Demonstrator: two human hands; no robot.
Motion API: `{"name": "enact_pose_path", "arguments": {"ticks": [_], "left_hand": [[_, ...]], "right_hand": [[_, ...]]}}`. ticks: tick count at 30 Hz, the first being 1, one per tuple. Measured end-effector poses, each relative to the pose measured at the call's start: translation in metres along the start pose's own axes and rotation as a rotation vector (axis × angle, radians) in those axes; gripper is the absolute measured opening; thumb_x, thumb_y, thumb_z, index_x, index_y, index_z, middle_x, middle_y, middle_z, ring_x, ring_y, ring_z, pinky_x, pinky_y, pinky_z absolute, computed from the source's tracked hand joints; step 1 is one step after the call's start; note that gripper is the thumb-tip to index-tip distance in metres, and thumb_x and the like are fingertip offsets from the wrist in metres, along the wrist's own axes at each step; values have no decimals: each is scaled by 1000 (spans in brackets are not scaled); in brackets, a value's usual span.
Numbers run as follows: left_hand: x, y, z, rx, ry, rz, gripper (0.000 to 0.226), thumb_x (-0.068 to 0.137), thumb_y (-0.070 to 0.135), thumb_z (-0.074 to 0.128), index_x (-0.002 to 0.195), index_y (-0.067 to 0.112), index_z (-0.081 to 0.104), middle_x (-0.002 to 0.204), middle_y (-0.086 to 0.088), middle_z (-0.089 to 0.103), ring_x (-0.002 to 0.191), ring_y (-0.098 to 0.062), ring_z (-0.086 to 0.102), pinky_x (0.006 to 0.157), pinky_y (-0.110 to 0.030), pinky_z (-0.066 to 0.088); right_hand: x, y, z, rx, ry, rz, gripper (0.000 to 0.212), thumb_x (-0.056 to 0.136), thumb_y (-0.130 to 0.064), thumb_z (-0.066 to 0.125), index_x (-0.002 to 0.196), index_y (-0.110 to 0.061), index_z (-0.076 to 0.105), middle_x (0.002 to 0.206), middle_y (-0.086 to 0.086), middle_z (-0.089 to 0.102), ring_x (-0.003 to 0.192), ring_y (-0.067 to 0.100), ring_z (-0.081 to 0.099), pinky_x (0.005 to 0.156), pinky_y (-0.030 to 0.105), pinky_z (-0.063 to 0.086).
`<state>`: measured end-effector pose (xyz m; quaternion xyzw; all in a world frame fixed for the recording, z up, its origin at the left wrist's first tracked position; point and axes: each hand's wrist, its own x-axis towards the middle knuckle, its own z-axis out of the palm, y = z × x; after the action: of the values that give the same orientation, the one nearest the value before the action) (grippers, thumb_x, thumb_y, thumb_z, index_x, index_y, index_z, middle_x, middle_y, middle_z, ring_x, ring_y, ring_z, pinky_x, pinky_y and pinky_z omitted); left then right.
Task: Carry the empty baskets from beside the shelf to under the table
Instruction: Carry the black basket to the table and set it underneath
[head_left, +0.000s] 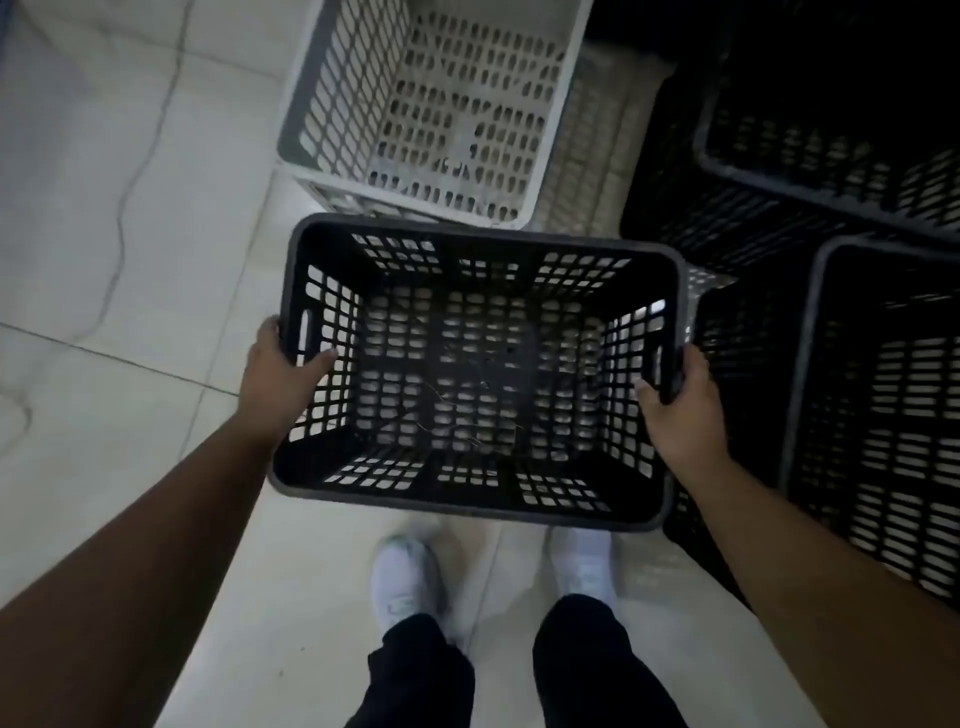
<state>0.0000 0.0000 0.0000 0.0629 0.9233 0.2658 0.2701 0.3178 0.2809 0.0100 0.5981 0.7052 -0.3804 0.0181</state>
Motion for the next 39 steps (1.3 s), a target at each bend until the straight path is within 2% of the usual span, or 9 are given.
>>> {"name": "enact_pose_path", "arguments": {"ticks": [3, 7, 10, 17, 21, 24, 29, 35, 39], "left_hand": [[17, -19, 20, 103, 136, 25, 57, 89, 29, 63, 141, 21, 41, 127, -9, 66, 111, -35, 61, 87, -40, 44], [22, -23, 19, 191, 208, 35, 28, 95, 20, 53, 121, 10, 54, 112, -19, 68, 101, -44, 61, 75, -40, 41], [-4, -16, 2, 130, 217, -35, 25, 95, 21, 54, 118, 13, 55, 110, -18, 69, 99, -43, 62, 74, -39, 42], [-116, 21, -118, -57, 288, -191, 31, 92, 21, 58, 123, 20, 61, 103, -1, 67, 89, -26, 57, 73, -33, 37], [-197, 55, -214, -117, 394, -246, 29, 91, 22, 60, 119, 19, 64, 93, 4, 61, 82, -21, 53, 67, -32, 36], [-269, 73, -286, -144, 476, -288, 26, 89, 27, 60, 114, 22, 64, 91, 2, 64, 81, -24, 56, 67, -35, 38], [-409, 79, -389, -272, 647, -373, 23, 88, 32, 60, 111, 27, 63, 85, 1, 71, 76, -26, 66, 65, -38, 49], [-602, 49, -470, -395, 940, -477, 24, 88, 24, 65, 111, 31, 65, 86, 9, 72, 71, -22, 68, 63, -38, 53], [-743, 17, -494, -408, 1160, -593, 28, 87, 24, 66, 109, 41, 62, 73, 18, 71, 53, -9, 65, 53, -29, 46]], "right_hand": [[16, 16, 23, 17, 57, 15, 72, 97, -20, 57, 156, -17, 16, 139, 20, 55, 119, 39, 57, 95, 42, 48], [19, 19, 26, -45, 149, 22, 50, 99, -5, 46, 147, -6, 34, 123, 24, 64, 107, 39, 64, 78, 28, 41], [5, 1, 7, -25, 119, 30, 47, 99, -1, 45, 146, -4, 38, 125, 23, 64, 110, 35, 64, 82, 27, 40], [-53, -104, -96, -151, 62, -125, 38, 98, -10, 50, 136, -10, 46, 99, 18, 69, 85, 36, 66, 66, 30, 39], [-100, -194, -170, -183, -42, -246, 36, 100, -12, 47, 135, -15, 44, 103, 13, 69, 80, 32, 62, 64, 32, 42], [-145, -260, -225, -187, -124, -370, 39, 99, -15, 48, 138, -13, 43, 118, 18, 67, 100, 38, 64, 77, 38, 49], [-244, -362, -296, -134, -244, -634, 36, 99, -15, 49, 134, -22, 46, 101, 0, 61, 89, 24, 59, 73, 33, 43], [-389, -449, -315, -117, -396, -969, 37, 99, -14, 49, 135, -21, 49, 115, 1, 62, 103, 24, 57, 80, 36, 42], [-503, -470, -298, -79, -506, -1181, 36, 98, -11, 50, 133, -20, 50, 99, -6, 56, 85, 15, 51, 70, 31, 37]]}}
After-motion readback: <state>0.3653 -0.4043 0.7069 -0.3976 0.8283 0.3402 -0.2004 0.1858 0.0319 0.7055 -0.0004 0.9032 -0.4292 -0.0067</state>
